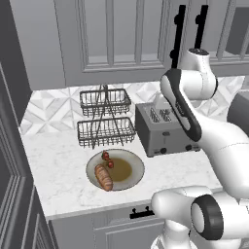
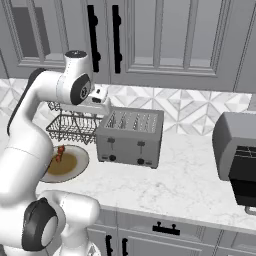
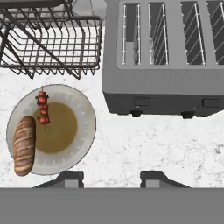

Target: Pick up the kebab skewer and baguette bread, and place them inside the toaster oven. Close the toaster oven door and start by setting the timer.

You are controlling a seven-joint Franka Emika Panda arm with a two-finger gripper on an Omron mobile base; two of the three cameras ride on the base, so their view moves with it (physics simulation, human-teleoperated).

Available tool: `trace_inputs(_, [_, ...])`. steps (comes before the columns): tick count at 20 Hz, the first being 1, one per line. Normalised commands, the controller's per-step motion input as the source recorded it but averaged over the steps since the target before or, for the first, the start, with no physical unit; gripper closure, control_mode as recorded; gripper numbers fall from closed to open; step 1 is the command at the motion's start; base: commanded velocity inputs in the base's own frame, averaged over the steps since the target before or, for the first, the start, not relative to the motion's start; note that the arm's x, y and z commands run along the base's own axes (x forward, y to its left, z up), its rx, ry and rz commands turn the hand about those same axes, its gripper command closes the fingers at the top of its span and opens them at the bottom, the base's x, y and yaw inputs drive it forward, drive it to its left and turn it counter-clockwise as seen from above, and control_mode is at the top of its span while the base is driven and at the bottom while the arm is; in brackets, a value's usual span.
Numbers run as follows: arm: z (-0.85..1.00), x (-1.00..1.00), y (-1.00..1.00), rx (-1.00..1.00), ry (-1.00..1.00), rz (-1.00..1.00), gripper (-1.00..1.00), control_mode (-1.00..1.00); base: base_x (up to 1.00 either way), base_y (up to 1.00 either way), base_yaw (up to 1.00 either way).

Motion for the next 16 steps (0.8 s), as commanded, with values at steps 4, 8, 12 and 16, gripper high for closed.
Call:
trace_inputs(4, [0.0,0.0,0.0,0.0,0.0,0.0,-1.0,1.0,-0.02,0.0,0.0])
trace_inputs(8, [0.0,0.0,0.0,0.0,0.0,0.0,-1.0,1.0,-0.63,-0.87,0.0])
trace_inputs(12, [0.0,0.0,0.0,0.0,0.0,0.0,-1.0,1.0,-0.16,-0.88,0.0])
trace_inputs(16, [0.0,0.0,0.0,0.0,0.0,0.0,-1.0,1.0,0.26,-0.39,0.0])
